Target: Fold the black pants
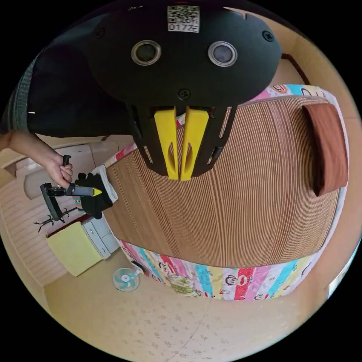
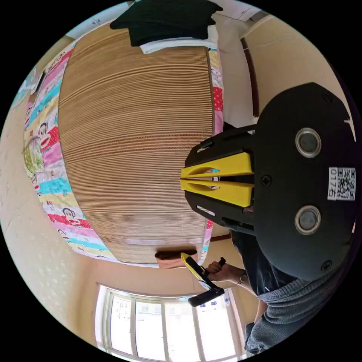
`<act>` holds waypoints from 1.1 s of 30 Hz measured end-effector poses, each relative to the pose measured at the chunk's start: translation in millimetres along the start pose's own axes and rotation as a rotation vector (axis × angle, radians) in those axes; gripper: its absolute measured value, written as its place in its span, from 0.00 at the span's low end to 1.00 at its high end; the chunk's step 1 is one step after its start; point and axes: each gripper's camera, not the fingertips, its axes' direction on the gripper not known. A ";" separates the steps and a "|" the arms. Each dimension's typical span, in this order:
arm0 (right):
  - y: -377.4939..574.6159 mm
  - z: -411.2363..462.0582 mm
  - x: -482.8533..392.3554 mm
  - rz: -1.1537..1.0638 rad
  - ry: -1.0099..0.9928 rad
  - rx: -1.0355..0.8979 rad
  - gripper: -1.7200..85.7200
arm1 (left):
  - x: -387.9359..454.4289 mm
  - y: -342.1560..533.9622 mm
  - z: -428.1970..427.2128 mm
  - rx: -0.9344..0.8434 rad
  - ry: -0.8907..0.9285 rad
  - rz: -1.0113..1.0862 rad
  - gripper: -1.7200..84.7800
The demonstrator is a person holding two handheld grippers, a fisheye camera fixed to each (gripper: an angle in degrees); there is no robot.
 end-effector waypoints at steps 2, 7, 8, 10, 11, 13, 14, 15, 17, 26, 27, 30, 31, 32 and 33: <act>34.8 -58.8 2.1 0.042 0.153 0.231 0.03 | 37.5 -23.5 11.5 0.017 0.032 0.224 0.01; 147.8 -172.1 21.2 0.259 0.464 0.767 0.04 | 110.3 -47.5 47.8 0.071 -0.031 0.563 0.02; 156.3 -178.0 29.7 0.287 0.457 0.776 0.04 | 124.7 -51.0 59.3 0.097 -0.026 0.571 0.02; 183.7 -191.1 71.7 0.380 0.403 0.756 0.06 | 146.4 -56.2 79.1 0.130 0.019 0.540 0.03; 189.7 -192.5 83.8 0.405 0.378 0.745 0.07 | 162.2 -58.6 94.6 0.139 0.066 0.513 0.04; 208.8 -191.2 134.7 0.497 0.278 0.697 0.09 | 190.6 -59.7 123.2 0.133 0.131 0.482 0.05; 212.1 -189.9 146.8 0.518 0.262 0.685 0.10 | 211.8 -58.0 144.9 0.126 0.156 0.470 0.05; 216.2 -187.1 170.1 0.551 0.243 0.660 0.11 | 233.6 -55.5 168.1 0.109 0.169 0.460 0.06; 215.8 -184.0 205.5 0.587 0.219 0.608 0.13 | 264.8 -52.0 202.9 0.068 0.192 0.444 0.07; 142.4 -142.4 363.8 0.595 0.049 0.296 0.14 | 368.4 -52.7 342.3 -0.068 0.180 0.419 0.09; 132.0 -144.5 362.7 0.596 0.061 0.270 0.11 | 370.9 -55.2 351.1 -0.062 0.186 0.379 0.09; 110.8 -206.9 284.4 0.327 0.040 0.531 0.07 | 369.4 -58.0 364.6 -0.036 0.182 0.276 0.09; 95.0 -230.7 239.3 0.160 0.036 0.593 0.06 | 368.4 -57.3 366.7 -0.029 0.173 0.255 0.09; 86.1 -239.2 218.6 0.074 0.027 0.613 0.06 | 366.3 -54.4 370.7 -0.014 0.156 0.218 0.09; 65.9 -250.5 181.9 -0.084 -0.020 0.627 0.06 | 364.7 -50.5 375.6 -0.004 0.147 0.194 0.09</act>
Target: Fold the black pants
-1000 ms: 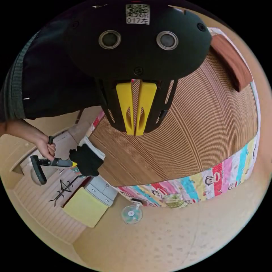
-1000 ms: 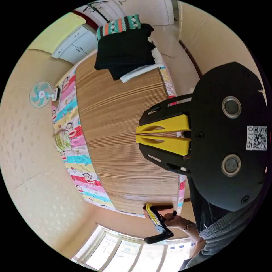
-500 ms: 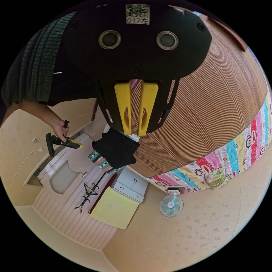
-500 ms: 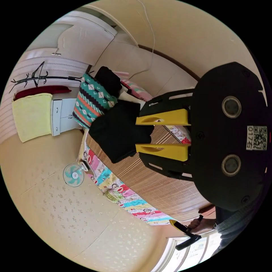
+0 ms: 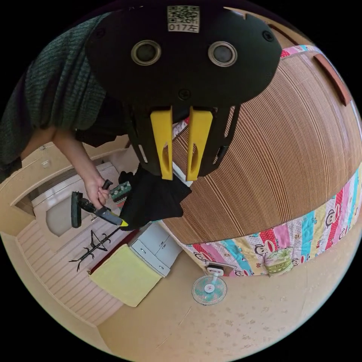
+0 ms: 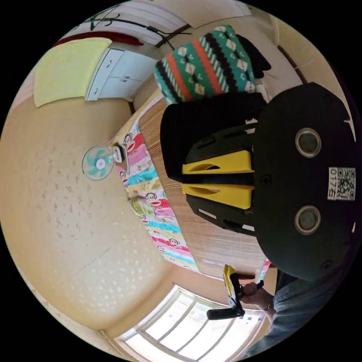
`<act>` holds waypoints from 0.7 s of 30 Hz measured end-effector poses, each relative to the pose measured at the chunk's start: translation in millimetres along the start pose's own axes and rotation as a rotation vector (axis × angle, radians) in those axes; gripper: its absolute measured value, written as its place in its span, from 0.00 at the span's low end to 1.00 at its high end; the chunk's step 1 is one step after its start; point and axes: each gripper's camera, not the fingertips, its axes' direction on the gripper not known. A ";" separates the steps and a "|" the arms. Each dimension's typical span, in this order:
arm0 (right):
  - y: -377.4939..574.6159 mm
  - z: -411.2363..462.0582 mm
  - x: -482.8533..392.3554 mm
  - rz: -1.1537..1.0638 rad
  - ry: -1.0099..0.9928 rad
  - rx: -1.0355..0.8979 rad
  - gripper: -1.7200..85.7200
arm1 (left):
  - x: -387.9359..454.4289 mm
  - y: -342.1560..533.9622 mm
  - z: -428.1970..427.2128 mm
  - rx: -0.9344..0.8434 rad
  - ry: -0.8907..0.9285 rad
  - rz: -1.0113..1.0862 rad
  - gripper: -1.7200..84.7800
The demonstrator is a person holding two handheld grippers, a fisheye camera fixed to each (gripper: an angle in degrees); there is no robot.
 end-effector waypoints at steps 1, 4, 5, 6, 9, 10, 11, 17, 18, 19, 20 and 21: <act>-22.2 11.5 -28.5 -0.116 -0.134 -0.018 0.06 | -0.6 2.0 3.0 0.002 -0.004 -0.008 0.09; -48.6 66.0 -89.8 -0.411 -0.580 -0.195 0.06 | -3.1 10.3 20.0 0.007 -0.037 -0.037 0.09; -48.5 81.6 -97.9 -0.427 -0.671 -0.252 0.06 | -4.5 12.2 27.5 0.003 -0.055 -0.055 0.09; -42.1 110.4 -108.2 -0.400 -0.774 -0.332 0.06 | -6.3 13.4 35.5 -0.006 -0.069 -0.080 0.09; -8.6 125.6 -101.7 -0.253 -0.709 -0.317 0.09 | -6.4 16.6 52.6 -0.005 -0.079 -0.117 0.09; 8.0 115.9 -90.0 -0.191 -0.634 -0.289 0.11 | -5.5 17.3 56.2 -0.006 -0.083 -0.118 0.09; 17.1 109.8 -83.1 -0.162 -0.587 -0.278 0.11 | -3.3 19.2 64.3 -0.014 -0.098 -0.118 0.09; 120.8 59.5 -2.9 0.028 0.022 -0.326 0.16 | 5.8 31.9 116.3 -0.076 -0.107 -0.126 0.10; 136.8 59.6 10.3 0.056 -0.010 -0.371 0.16 | 9.0 32.1 126.6 -0.088 -0.100 -0.119 0.10; 150.3 61.7 18.2 0.083 -0.059 -0.393 0.16 | 11.1 31.8 132.0 -0.095 -0.097 -0.112 0.10; 155.9 63.5 20.0 0.095 -0.073 -0.397 0.17 | 16.6 30.3 143.4 -0.114 -0.094 -0.093 0.10; 163.9 69.1 18.5 0.104 -0.089 -0.403 0.17 | 23.5 28.5 155.0 -0.135 -0.095 -0.070 0.10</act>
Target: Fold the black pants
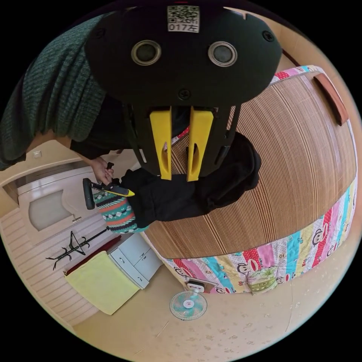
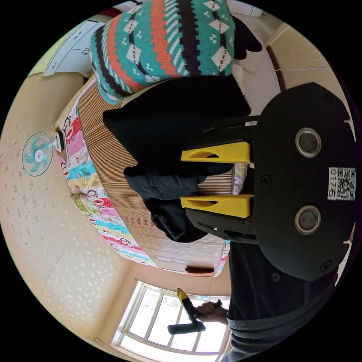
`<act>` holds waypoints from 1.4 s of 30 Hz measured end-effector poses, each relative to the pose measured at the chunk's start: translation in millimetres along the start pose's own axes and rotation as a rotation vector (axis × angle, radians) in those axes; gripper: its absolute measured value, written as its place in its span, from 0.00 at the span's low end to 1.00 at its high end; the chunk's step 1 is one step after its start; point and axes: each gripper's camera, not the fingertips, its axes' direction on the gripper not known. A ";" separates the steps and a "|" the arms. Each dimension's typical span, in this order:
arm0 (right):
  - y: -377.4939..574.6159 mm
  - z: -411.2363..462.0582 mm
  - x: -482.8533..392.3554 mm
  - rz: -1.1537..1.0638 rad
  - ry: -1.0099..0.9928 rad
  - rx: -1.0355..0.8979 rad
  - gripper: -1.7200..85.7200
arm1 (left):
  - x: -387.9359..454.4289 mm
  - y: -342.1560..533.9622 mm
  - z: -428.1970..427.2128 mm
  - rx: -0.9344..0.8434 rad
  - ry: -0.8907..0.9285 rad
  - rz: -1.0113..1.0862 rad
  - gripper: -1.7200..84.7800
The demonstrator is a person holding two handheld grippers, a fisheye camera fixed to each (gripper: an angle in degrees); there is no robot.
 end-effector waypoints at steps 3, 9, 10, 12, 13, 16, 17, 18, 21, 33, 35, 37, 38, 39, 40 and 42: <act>-0.4 35.5 -12.3 -0.012 0.031 -0.059 0.17 | 25.8 -5.7 24.4 -0.036 0.000 0.066 0.11; 12.5 51.4 -35.6 0.011 -0.137 -0.084 0.07 | 83.8 -11.6 74.1 -0.119 0.042 0.205 0.15; 15.8 31.6 -52.7 -0.051 -0.263 -0.013 0.07 | 90.1 -11.8 77.5 -0.125 0.034 0.219 0.16; 11.8 9.1 -83.3 -0.135 -0.373 0.012 0.06 | 114.8 -9.8 81.6 -0.088 -0.055 0.262 0.20; 7.7 -5.1 -107.8 -0.219 -0.425 0.031 0.06 | 120.4 -8.6 80.1 -0.061 -0.085 0.266 0.21; 1.8 -29.2 -174.5 -0.415 -0.547 0.021 0.05 | 146.6 -3.3 67.2 0.075 -0.164 0.295 0.22; 3.5 -32.8 -188.3 -0.458 -0.593 0.022 0.05 | 156.2 -1.0 58.9 0.132 -0.196 0.299 0.21; 8.9 -40.0 -215.5 -0.530 -0.676 0.032 0.05 | 165.7 2.5 47.2 0.201 -0.249 0.301 0.19; 25.4 -65.6 -266.0 -0.609 -0.728 0.110 0.06 | 185.5 20.3 1.6 0.397 -0.362 0.286 0.09; 199.4 -86.9 -288.2 -0.780 -0.324 0.410 0.19 | 229.1 104.5 -270.8 0.898 -0.154 0.114 0.02; 230.6 -67.2 -310.8 -0.820 -0.159 0.440 0.23 | 245.2 116.9 -307.3 0.939 -0.124 0.159 0.02; 256.3 -41.2 -343.0 -0.818 0.127 0.550 0.24 | 258.7 128.0 -342.3 0.965 -0.075 0.212 0.03; 258.4 -38.0 -351.0 -0.819 0.164 0.573 0.24 | 266.6 134.8 -365.3 0.974 -0.040 0.248 0.03; 258.9 -38.2 -367.0 -0.810 0.199 0.626 0.24 | 273.9 142.2 -388.2 0.983 -0.015 0.282 0.03; 256.0 -45.9 -381.8 -0.796 0.189 0.695 0.24 | 277.3 146.2 -399.5 0.987 -0.006 0.300 0.03; 247.2 -60.0 -401.4 -0.863 0.085 0.751 0.22 | 286.7 164.6 -443.5 1.013 0.017 0.367 0.03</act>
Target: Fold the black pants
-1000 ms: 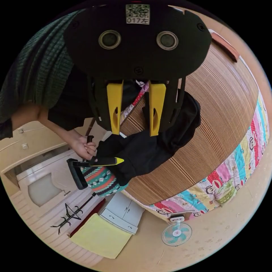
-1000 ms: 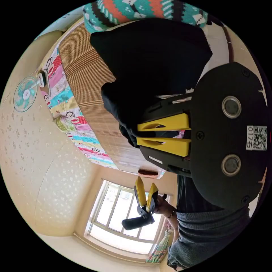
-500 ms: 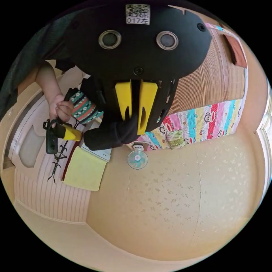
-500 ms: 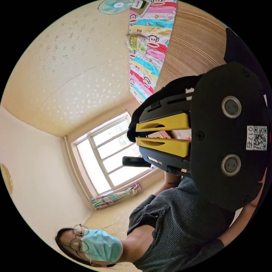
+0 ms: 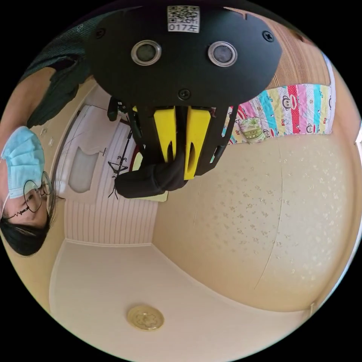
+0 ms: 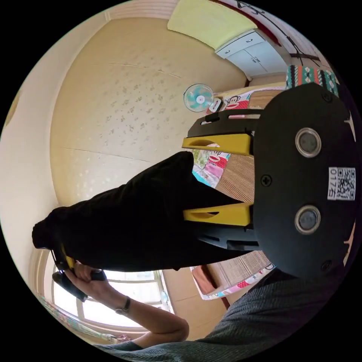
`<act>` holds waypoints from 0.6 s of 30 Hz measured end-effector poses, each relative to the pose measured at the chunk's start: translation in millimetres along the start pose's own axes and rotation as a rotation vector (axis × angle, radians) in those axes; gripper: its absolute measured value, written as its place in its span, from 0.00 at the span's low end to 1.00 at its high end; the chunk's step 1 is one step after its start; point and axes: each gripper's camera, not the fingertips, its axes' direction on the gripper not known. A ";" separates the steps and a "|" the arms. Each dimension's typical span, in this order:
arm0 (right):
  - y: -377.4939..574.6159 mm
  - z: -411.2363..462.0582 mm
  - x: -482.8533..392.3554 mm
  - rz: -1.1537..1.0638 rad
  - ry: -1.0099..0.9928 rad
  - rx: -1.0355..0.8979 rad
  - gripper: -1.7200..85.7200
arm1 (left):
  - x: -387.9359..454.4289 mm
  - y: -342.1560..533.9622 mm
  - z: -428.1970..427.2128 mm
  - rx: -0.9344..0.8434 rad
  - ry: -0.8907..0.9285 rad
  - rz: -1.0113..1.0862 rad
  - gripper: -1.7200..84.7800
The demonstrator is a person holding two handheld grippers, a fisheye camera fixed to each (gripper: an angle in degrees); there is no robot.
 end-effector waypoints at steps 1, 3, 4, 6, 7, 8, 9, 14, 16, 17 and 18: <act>-17.9 1.2 2.4 -0.014 -0.081 0.050 0.18 | 1.0 -7.4 -9.6 0.007 0.006 0.015 0.03; -43.6 -3.8 10.2 0.008 -0.176 0.169 0.11 | -1.9 -37.0 -49.4 0.023 0.010 0.048 0.03; -60.0 -10.2 18.3 0.056 -0.216 0.266 0.10 | -4.3 -43.7 -59.3 0.026 0.014 0.050 0.03; -85.8 -20.5 31.0 0.153 -0.264 0.365 0.09 | -19.4 -70.6 -102.2 0.034 0.038 0.070 0.04; -102.6 -30.7 32.5 0.173 -0.269 0.429 0.09 | -24.1 -76.6 -113.1 0.036 0.041 0.071 0.04; -111.9 -36.7 30.4 0.168 -0.265 0.457 0.09 | -32.5 -88.4 -132.7 0.030 0.048 0.086 0.04; -130.5 -48.2 22.1 0.144 -0.244 0.495 0.08 | -38.4 -100.9 -150.7 0.002 0.059 0.138 0.04; -177.0 -80.1 -20.4 0.110 -0.202 0.601 0.08 | -59.3 -134.6 -214.3 -0.186 0.128 0.254 0.03; -176.3 -91.7 -44.1 0.098 -0.153 0.636 0.09 | -62.3 -132.9 -243.6 -0.129 0.057 0.233 0.04; -174.6 -93.8 -50.2 0.099 -0.146 0.640 0.09 | -63.4 -130.6 -260.9 -0.090 0.027 0.205 0.04; -169.5 -96.6 -62.7 0.111 -0.138 0.650 0.09 | -65.5 -127.4 -275.0 -0.044 0.022 0.149 0.04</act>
